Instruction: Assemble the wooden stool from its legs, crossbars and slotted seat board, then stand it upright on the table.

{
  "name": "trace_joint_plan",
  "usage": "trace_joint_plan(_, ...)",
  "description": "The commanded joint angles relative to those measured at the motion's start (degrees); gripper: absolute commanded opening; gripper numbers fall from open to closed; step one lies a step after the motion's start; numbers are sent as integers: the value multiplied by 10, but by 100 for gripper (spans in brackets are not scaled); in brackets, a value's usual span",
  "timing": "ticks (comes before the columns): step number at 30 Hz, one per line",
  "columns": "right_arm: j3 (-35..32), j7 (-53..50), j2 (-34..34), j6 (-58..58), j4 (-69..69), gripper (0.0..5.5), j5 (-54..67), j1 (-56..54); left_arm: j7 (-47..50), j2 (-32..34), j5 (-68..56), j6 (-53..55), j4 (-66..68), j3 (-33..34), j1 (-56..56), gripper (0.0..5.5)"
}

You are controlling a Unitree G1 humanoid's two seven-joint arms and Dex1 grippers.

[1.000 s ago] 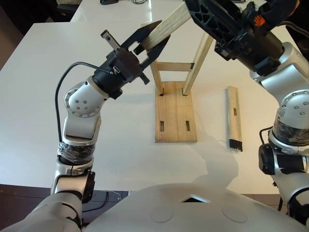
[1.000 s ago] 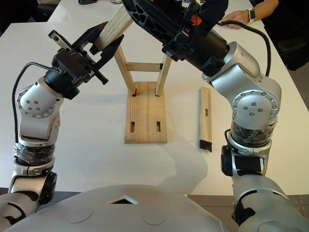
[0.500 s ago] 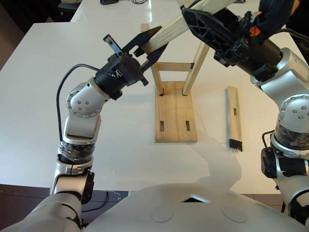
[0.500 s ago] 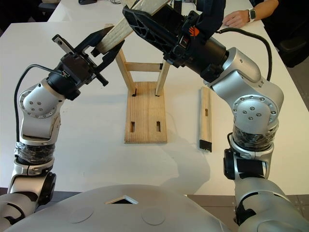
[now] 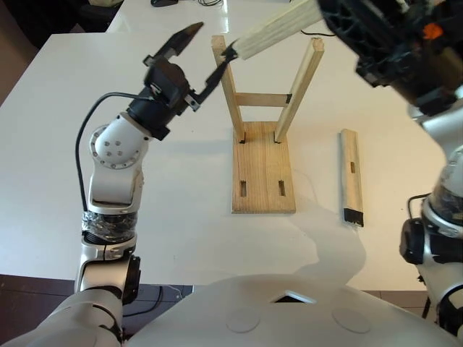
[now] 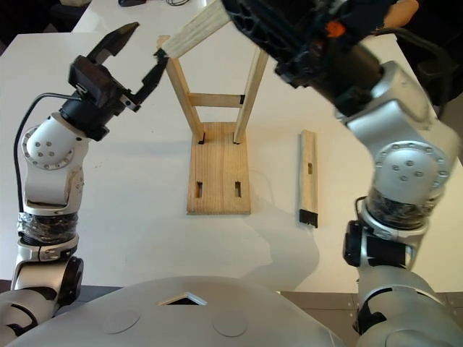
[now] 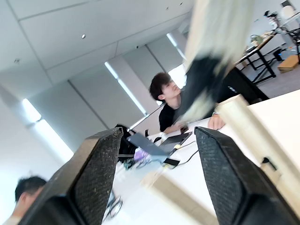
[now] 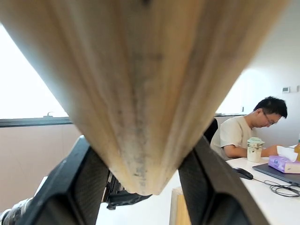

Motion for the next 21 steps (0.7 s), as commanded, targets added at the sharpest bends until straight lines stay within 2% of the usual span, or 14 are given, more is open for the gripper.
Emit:
trace_joint_plan(1,-52,65,-84,48,-16,205,45,66,9,11,7,-5,51,18,15,284)
trace_joint_plan(4,-54,139,-132,67,-31,205,27,141,8,11,19,-20,60,10,34,284)
trace_joint_plan(8,-6,237,-171,27,-52,205,-82,233,15,12,39,-36,79,2,44,284)
trace_joint_plan(13,73,299,-185,-51,-46,205,-225,282,20,14,49,-45,104,-1,36,284)
trace_joint_plan(21,118,331,-170,-108,-12,205,-297,302,13,16,48,-47,105,-9,28,284)
